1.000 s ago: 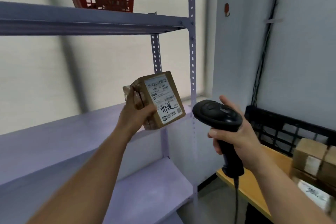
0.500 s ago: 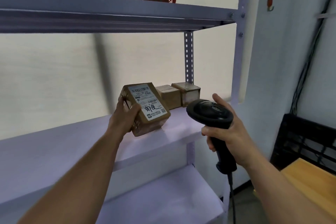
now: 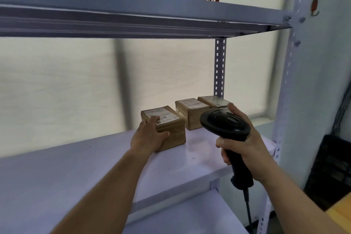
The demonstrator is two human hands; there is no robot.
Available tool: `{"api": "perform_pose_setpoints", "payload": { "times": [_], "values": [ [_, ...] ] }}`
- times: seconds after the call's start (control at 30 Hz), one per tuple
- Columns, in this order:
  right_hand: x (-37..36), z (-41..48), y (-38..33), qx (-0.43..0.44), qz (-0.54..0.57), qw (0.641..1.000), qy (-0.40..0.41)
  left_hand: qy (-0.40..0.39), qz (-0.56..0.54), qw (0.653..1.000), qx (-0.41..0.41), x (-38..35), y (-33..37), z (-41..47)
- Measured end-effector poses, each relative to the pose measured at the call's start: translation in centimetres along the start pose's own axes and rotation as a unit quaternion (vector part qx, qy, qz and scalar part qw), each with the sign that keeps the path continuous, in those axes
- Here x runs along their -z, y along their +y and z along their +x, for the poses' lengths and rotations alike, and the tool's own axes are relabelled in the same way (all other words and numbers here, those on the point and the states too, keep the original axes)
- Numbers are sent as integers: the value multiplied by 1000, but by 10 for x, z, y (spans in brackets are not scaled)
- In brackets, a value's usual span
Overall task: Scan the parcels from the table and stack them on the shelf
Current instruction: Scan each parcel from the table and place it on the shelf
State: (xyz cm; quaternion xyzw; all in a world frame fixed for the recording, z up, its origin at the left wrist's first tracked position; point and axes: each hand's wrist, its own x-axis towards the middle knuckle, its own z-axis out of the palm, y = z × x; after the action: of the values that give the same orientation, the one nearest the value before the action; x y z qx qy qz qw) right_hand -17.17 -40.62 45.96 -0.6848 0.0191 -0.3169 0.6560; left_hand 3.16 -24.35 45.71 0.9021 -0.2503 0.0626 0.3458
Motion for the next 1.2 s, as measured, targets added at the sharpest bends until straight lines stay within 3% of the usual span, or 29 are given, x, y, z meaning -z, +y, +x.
{"api": "perform_pose_setpoints", "payload": {
  "times": [0.37, 0.73, 0.87, 1.07, 1.2],
  "values": [
    [11, 17, 4, -18, -45, 997, 52, -20, -1, 1000, -9, -20, -3, 71],
    [29, -5, -2, -17, -57, 997, 58, -42, 15, 998, -39, -23, 12, 63],
    [42, -27, -13, -8, -80, 995, 60, -4, 37, 999, -37, -15, 22, 47],
    [71, -74, -25, -6, -95, 992, 82, 71, 11, 985, -157, -17, 61, -10],
    [94, -123, -33, -12, -102, 989, 106, 82, -8, 967, -239, -43, 102, -66]
  ]
}}
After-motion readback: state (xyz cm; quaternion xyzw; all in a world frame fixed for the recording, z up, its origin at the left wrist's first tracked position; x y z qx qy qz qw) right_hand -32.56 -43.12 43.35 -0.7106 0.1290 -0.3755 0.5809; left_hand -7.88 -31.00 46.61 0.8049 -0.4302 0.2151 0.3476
